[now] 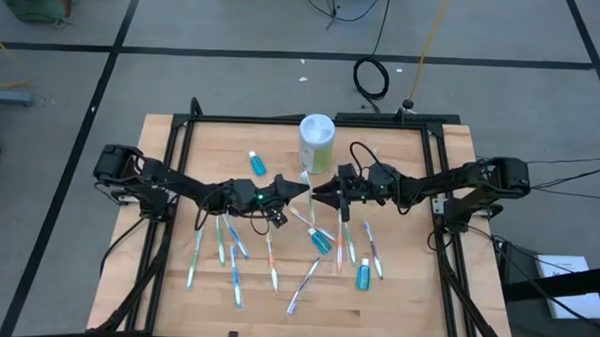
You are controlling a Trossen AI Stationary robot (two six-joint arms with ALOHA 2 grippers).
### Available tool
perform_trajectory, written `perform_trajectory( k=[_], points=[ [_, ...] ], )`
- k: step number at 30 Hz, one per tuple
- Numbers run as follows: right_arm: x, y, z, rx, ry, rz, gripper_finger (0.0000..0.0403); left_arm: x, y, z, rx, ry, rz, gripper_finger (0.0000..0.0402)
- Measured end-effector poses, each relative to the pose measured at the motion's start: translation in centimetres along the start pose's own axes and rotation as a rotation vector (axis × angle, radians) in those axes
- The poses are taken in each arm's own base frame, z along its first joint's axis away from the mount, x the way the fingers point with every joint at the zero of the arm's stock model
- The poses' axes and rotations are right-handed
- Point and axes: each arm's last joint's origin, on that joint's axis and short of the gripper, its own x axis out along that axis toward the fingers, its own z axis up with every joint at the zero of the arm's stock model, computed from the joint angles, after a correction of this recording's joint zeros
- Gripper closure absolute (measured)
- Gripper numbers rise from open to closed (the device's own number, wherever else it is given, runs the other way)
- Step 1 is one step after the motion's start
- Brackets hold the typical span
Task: Pick & Place toothbrushing station
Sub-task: Put the green toothbrush into the transparent organizer
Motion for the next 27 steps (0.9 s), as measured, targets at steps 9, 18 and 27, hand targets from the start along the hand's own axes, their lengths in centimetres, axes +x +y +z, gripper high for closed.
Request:
perform_trajectory(
  k=[9,18,27],
  points=[
    [0.00,0.02,0.09,-0.015,-0.012,-0.003,0.0298,0.03,-0.02,0.15,-0.024,-0.088,0.003,0.0398],
    [0.07,-0.06,-0.03,-0.089,-0.008,-0.005,0.0349,0.09,-0.05,0.01,-0.054,-0.093,0.001,0.0382],
    [0.07,-0.12,-0.12,-0.158,0.002,-0.011,0.0387,-0.09,-0.34,0.33,-0.230,-0.034,-0.038,0.0380]
  ],
)
